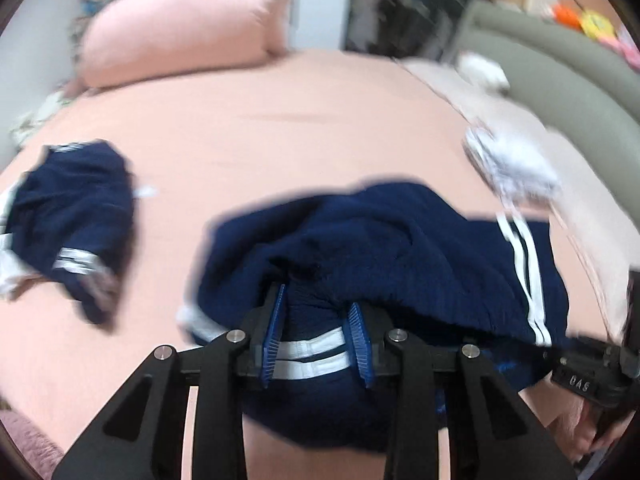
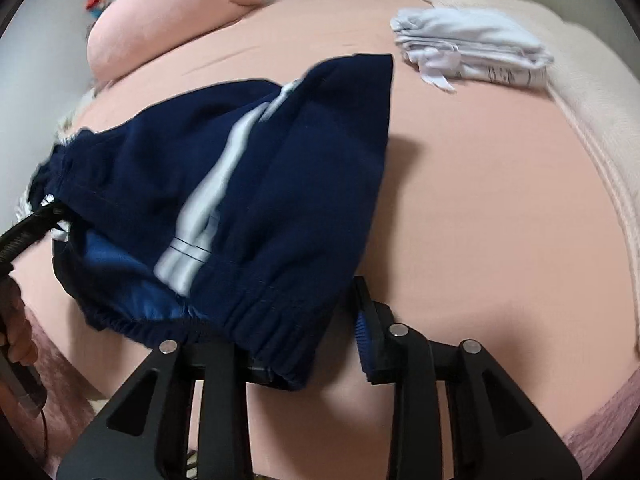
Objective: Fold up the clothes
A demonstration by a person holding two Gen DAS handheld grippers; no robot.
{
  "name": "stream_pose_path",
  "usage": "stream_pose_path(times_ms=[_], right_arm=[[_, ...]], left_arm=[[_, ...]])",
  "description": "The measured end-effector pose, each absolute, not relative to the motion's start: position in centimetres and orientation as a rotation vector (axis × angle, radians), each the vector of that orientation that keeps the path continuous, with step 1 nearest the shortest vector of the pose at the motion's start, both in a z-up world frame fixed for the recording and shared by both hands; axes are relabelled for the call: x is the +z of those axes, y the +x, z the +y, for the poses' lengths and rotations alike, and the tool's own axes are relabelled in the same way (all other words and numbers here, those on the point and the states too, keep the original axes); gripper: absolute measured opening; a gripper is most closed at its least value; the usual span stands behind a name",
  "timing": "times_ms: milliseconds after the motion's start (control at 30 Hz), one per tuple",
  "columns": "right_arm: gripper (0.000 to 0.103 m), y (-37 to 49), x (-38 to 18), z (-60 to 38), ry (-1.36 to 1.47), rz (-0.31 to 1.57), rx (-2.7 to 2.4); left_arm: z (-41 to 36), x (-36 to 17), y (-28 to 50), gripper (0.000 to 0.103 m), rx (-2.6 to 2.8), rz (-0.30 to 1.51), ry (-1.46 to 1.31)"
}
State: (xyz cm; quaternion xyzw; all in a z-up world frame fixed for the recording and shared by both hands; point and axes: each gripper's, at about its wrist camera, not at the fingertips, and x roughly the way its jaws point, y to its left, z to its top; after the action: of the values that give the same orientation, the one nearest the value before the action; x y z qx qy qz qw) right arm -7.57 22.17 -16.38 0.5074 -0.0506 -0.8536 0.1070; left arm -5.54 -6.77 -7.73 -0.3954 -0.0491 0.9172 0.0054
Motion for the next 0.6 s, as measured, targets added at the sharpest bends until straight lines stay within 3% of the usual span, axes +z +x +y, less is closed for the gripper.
stream_pose_path(times_ms=[67, 233, 300, 333, 367, 467, 600], right_arm=[[0.046, -7.5, -16.2, 21.8, 1.495, -0.159, -2.481], [0.050, -7.2, -16.2, 20.6, 1.493, -0.305, -2.320], [0.047, -7.6, -14.3, 20.5, 1.444, -0.266, -2.369], [0.040, -7.8, -13.4, 20.5, 1.418, -0.247, -2.393], [0.031, -8.0, -12.4, 20.4, 1.393, -0.227, -2.417], [0.019, -8.7, -9.7, 20.3, 1.313, -0.167, -2.485], [0.017, -9.6, -5.9, 20.2, 1.203, -0.087, -2.572]], left_arm=[[-8.0, -7.0, -4.7, 0.032, 2.925, -0.181, -1.220], [-8.6, -8.2, -2.7, 0.031, 3.011, -0.155, -1.267], [-9.9, -8.1, -1.6, 0.031, 3.000, -0.215, -1.272], [-10.6, -7.9, -0.8, 0.027, 2.978, -0.246, -1.274], [-10.7, -7.5, -0.3, 0.009, 2.946, -0.255, -1.269], [-9.3, -5.3, -0.3, 0.007, 2.899, -0.161, -1.197], [-8.6, 0.4, -4.3, 0.006, 2.929, -0.017, -1.017]])
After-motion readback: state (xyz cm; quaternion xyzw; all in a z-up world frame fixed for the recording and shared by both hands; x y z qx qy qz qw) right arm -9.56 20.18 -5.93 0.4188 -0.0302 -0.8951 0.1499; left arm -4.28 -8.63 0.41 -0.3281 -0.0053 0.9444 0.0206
